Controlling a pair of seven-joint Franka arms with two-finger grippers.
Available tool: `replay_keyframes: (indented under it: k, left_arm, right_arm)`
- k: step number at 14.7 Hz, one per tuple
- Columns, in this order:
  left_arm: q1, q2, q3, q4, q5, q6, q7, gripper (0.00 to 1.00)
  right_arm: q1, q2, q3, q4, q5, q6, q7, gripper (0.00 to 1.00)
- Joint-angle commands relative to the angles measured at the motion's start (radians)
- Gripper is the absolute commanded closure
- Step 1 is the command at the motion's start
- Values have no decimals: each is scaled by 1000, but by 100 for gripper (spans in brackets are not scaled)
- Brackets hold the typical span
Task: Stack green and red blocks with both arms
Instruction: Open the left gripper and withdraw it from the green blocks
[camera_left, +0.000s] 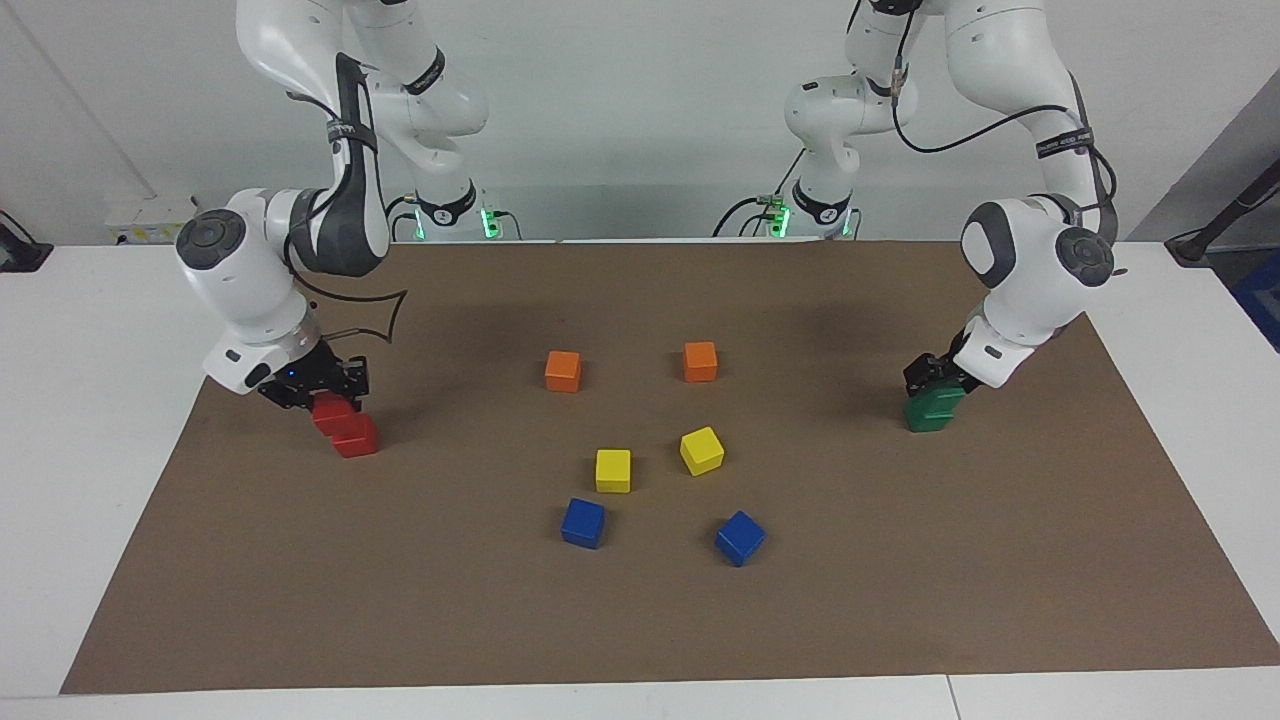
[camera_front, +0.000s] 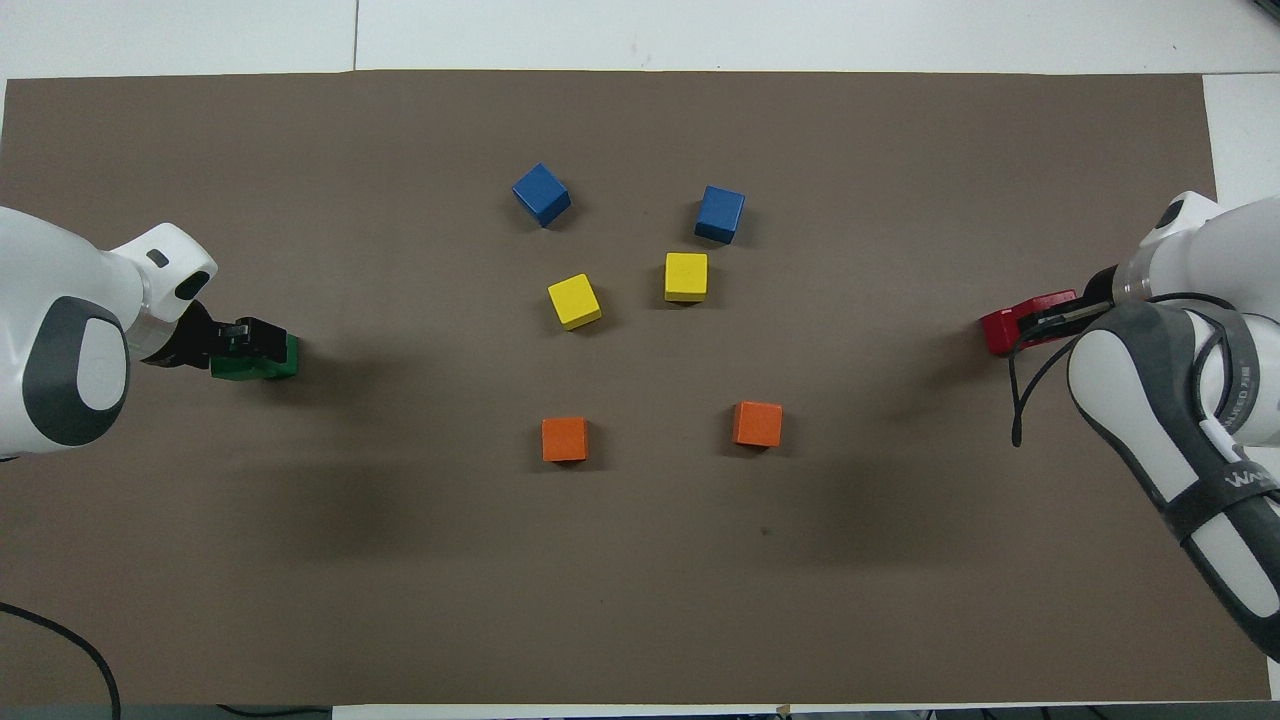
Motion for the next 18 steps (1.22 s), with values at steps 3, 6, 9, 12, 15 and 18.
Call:
replay_keyframes:
  k: [3,6,9,12,15,18]
  left_arm:
    - [5,-36,8,52,-13,-68,-1,0]
    - [25,-56,8,169,-13,-238,1,0]
    - [27,-96,8,261,-12,-403,1,0]
    - [56,-191,8,254,-10,-473,1,0]
    - [59,-228,8,257,-7,-538,1,0]
    - [42,-230,5,283,-1,-572,1,0]
  right_arm:
    - [-10,-38,11,-69,-5,52,-10,100]
    - [-12,-29,11,-69,-5,57,-10,100]
    - [-13,-17,11,-73,-5,81,-10,100]
    - [-22,-12,11,-73,-5,83,-10,100]
    - [-22,-12,11,-73,-5,85,-10,100]
    - [-22,-12,11,-73,-4,85,-9,100]
